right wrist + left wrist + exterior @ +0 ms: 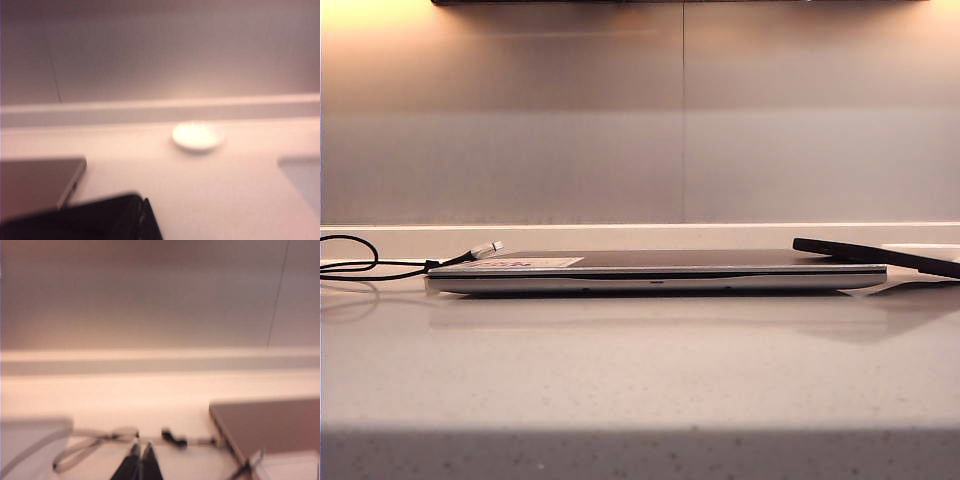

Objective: Pick up the charging cable and the phone, plug the charging cable into the charging port on the phone, and finally place them back on the table.

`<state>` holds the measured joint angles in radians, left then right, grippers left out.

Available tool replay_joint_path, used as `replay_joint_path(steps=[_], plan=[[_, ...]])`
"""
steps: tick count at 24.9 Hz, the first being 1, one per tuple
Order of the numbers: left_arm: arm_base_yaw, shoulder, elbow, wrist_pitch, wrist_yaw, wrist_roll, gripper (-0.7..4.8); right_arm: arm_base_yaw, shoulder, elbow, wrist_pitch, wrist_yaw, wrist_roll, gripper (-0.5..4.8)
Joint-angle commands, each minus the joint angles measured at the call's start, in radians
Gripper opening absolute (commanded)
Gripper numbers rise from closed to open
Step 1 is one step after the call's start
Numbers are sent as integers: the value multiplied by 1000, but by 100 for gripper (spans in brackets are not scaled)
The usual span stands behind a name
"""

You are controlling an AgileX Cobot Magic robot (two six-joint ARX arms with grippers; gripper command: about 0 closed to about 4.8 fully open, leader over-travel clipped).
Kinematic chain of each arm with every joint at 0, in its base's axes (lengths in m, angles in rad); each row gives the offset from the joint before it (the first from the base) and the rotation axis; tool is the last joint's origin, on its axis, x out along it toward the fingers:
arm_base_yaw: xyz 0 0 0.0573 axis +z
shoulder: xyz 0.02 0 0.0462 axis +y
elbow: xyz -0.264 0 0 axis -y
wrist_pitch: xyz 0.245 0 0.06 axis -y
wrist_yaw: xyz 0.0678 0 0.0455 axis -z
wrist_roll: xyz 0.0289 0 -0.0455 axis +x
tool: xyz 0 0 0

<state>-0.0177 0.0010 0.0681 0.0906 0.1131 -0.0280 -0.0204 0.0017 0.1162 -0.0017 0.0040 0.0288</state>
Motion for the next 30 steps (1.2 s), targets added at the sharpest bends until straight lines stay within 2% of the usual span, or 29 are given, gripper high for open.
replay_joint_path(steps=[1,7,13,16,18,21,26,29,30], plan=[[2,1,48,22,3,-7,-6,1,2,72,-31,5,-3,-6],[2,78,171,24,3,-7,-6,3,127,257,-76,23,-3,-6],[-5,362,297,110,3,-6,-6,5,382,445,-76,-17,-3,-6],[-23,549,349,137,3,-6,-6,19,493,515,-72,-104,-3,-6],[-55,643,371,184,3,0,-6,71,533,538,-69,-111,-3,-6],[-113,777,409,211,3,61,-6,174,570,545,-69,-104,-3,-6],[-185,971,436,252,3,125,-6,478,616,544,-80,40,-12,-6],[-220,1038,436,251,3,129,-6,608,636,544,-79,105,-12,-6],[-231,1052,436,251,3,129,-6,624,637,544,-83,111,-12,-6]])
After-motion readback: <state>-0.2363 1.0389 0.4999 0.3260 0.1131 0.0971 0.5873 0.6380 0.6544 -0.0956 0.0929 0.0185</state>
